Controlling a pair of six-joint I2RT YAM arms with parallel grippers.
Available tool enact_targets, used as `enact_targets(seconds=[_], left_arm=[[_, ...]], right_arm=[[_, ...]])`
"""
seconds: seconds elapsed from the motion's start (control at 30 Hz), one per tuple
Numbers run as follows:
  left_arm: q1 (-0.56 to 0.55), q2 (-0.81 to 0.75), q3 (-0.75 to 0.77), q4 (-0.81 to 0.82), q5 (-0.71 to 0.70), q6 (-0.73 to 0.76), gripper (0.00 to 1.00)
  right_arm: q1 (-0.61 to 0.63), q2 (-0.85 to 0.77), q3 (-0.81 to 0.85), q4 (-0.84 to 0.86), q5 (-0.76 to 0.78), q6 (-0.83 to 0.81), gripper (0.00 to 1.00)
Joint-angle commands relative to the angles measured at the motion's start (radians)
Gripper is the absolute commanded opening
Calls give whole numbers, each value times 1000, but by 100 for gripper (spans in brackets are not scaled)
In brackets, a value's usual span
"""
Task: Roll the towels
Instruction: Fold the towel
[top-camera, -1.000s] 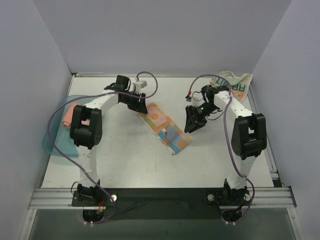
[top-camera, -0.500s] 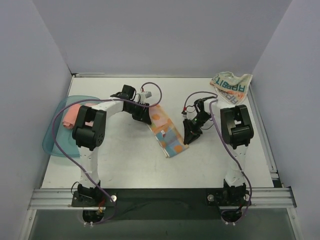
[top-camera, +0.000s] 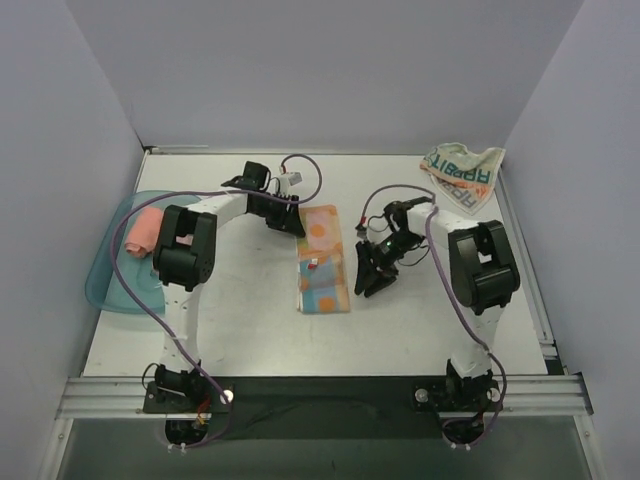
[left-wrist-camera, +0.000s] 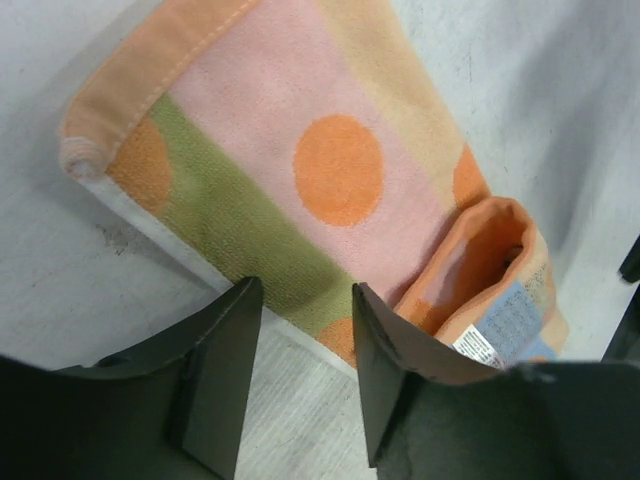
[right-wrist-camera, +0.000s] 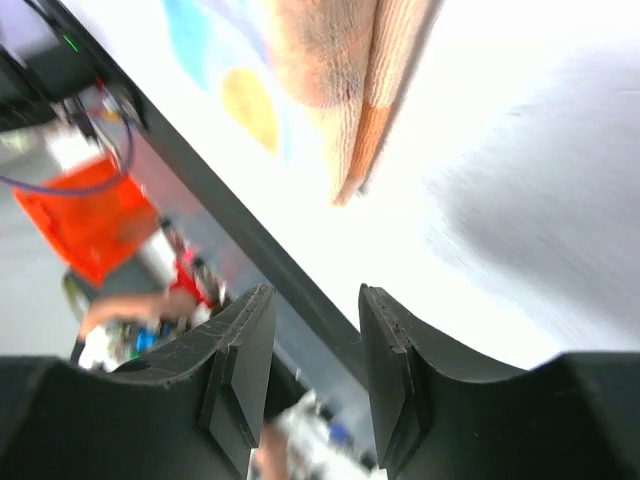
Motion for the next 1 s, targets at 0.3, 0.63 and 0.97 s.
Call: enact_targets(seconds=[0.3,0.63,0.97], left_arm=[[63,-363,-261,192,123,-29,64],[90,-488,-384,193,178,67,61],[-281,-726,-691,105,-266,563,68]], right_arm=[[22,37,427,125,-41,222,38],[65,285,342,317,-104,339,28],[60,345,284,375,-85,396,27]])
